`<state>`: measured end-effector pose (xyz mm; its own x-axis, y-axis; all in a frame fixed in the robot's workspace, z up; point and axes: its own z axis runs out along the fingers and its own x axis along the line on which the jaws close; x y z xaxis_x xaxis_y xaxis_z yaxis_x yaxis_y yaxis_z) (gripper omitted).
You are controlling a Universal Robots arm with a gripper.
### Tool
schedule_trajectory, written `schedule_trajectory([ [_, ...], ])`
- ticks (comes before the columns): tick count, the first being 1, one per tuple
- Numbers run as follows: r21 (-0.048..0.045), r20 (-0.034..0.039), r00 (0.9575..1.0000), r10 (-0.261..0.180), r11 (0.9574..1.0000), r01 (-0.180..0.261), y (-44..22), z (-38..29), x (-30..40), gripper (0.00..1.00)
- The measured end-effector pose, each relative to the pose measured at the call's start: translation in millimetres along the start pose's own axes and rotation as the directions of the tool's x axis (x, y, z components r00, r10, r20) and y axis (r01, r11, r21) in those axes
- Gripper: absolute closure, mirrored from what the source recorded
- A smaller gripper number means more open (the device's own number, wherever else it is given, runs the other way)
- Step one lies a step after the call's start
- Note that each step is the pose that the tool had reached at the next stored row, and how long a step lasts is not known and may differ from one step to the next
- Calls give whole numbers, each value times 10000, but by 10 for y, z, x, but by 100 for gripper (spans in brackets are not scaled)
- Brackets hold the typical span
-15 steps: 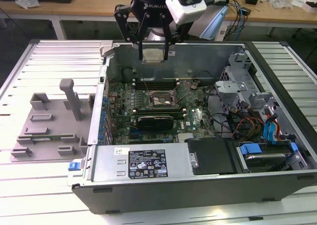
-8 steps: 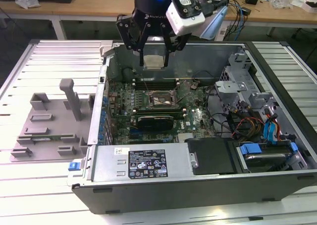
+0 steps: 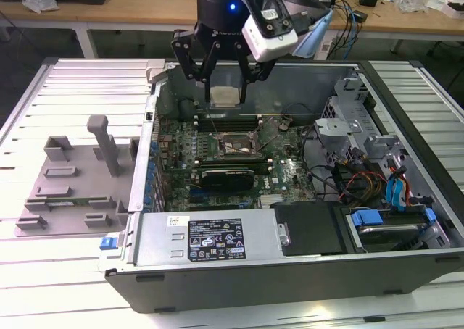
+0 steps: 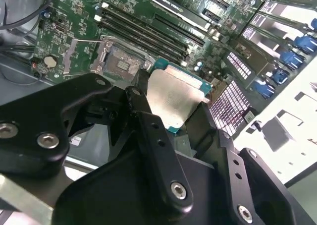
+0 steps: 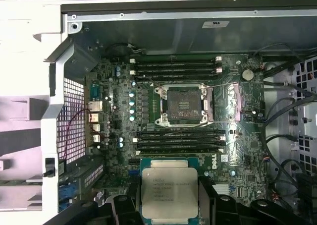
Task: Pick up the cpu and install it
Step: 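Pick up the cpu and move it towards the insertion slot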
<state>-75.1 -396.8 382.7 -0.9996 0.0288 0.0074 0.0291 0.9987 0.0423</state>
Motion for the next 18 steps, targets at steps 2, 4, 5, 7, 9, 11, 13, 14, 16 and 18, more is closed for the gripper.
schedule_trajectory([
  [2,0,0,10000,1,10000,-1,-1,28,0,45],
  [4,2,-1,10000,0,10000,0,-3,74,-1,45],
  [5,1,0,10000,0,10000,0,-4,98,-2,45],
  [7,0,0,10000,0,10000,0,-5,122,-4,45],
  [9,0,0,10000,0,10000,0,-6,146,-7,45],
  [11,1,0,10000,0,10000,0,-8,197,-10,45],
  [13,0,2,10000,0,10000,0,-11,259,-10,45],
  [14,0,2,10000,0,10000,0,-11,277,-11,45],
  [16,0,6,10000,-1,10000,1,-13,355,-11,45],
  [18,2,6,10000,1,10000,-1,-7,400,-12,45],
])
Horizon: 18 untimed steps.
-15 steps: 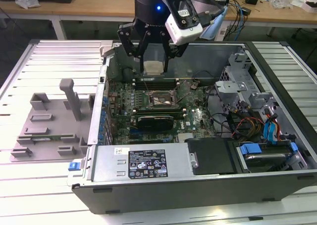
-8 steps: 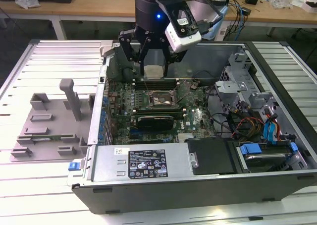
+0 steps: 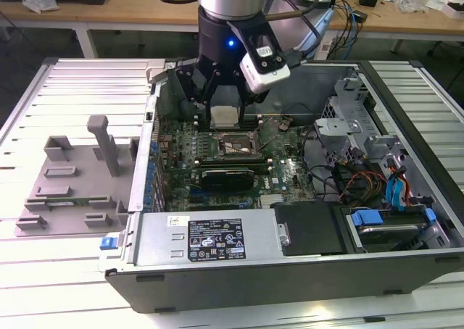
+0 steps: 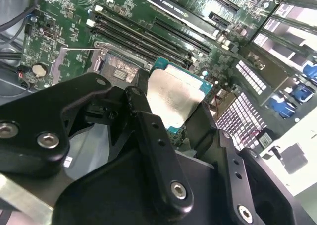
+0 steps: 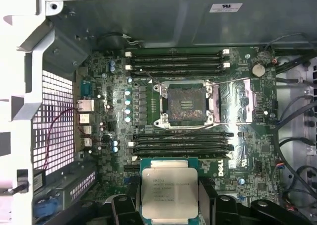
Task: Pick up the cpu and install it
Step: 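Pick up the cpu and move it towards the insertion slot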
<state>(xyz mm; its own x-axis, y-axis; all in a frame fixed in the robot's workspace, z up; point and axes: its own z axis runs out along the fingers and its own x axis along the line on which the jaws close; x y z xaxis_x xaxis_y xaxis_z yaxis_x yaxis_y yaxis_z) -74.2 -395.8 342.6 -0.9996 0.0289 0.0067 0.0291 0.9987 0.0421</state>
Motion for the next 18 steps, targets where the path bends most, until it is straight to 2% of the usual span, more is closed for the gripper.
schedule_trajectory([
  [3,-2,1,10000,1,10000,-1,26,34,-8,45],
  [5,-2,0,10000,0,10000,0,54,54,-44,45],
  [13,-1,0,10000,-1,10000,1,96,128,-177,45],
  [18,-1,0,10000,-1,10000,1,242,192,-194,45],
])
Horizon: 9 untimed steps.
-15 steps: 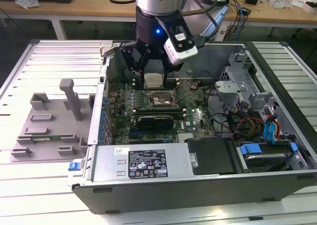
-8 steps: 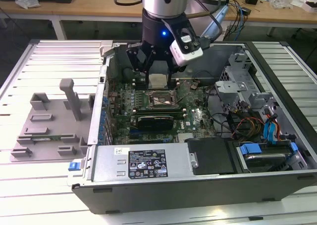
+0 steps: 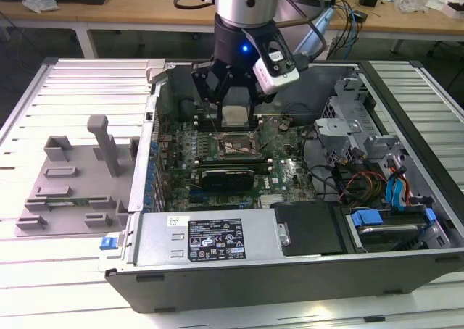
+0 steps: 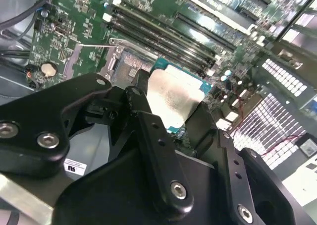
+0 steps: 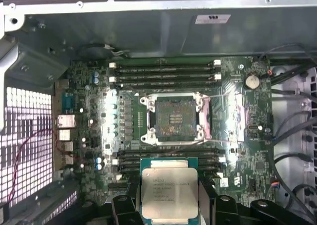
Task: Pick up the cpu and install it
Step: 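Pick up the cpu and move it towards the insertion slot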
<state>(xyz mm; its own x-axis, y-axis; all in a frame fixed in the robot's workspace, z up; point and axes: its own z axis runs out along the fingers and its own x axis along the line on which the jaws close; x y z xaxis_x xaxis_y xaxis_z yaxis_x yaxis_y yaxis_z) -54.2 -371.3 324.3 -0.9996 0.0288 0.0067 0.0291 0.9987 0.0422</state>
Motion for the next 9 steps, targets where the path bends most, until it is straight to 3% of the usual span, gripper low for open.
schedule_trajectory([
  [4,0,0,10000,1,10000,-1,95,40,-4,45],
  [9,-2,29,10000,-2,10000,2,189,161,-27,45],
])
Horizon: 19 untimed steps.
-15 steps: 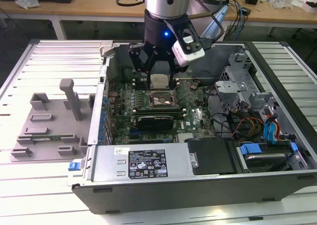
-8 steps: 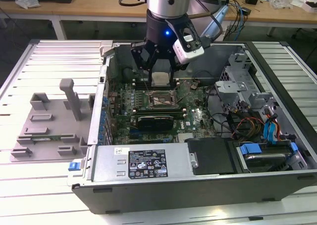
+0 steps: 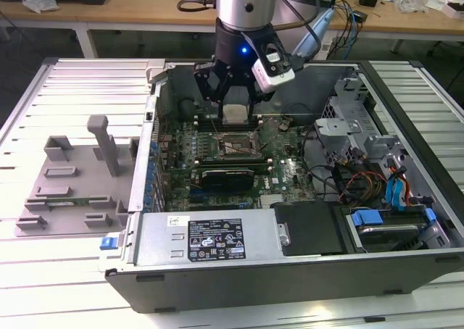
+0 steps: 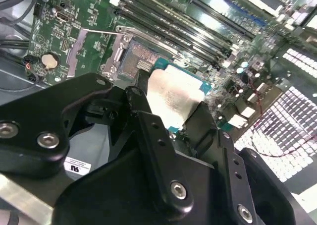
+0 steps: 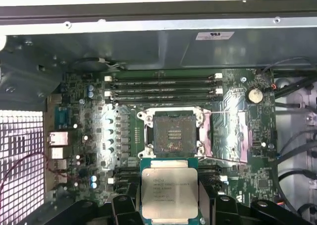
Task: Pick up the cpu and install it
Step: 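Pick up the cpu and move it towards the insertion slot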
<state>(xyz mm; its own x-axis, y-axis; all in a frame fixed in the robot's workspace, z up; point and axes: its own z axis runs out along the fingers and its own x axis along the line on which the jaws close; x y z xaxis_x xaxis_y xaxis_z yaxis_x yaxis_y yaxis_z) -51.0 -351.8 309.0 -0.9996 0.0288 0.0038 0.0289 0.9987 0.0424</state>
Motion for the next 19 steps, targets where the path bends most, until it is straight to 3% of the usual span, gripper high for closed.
schedule_trajectory([
  [4,2,0,10000,1,10000,-1,69,57,-62,45],
  [9,6,-1,10000,1,10000,-1,195,117,-70,45],
  [12,17,-8,9998,-182,9998,183,209,219,-113,45],
  [15,18,-9,9997,-235,9997,235,213,290,-113,45],
  [19,21,-10,9997,-235,9997,235,212,295,-113,45],
])
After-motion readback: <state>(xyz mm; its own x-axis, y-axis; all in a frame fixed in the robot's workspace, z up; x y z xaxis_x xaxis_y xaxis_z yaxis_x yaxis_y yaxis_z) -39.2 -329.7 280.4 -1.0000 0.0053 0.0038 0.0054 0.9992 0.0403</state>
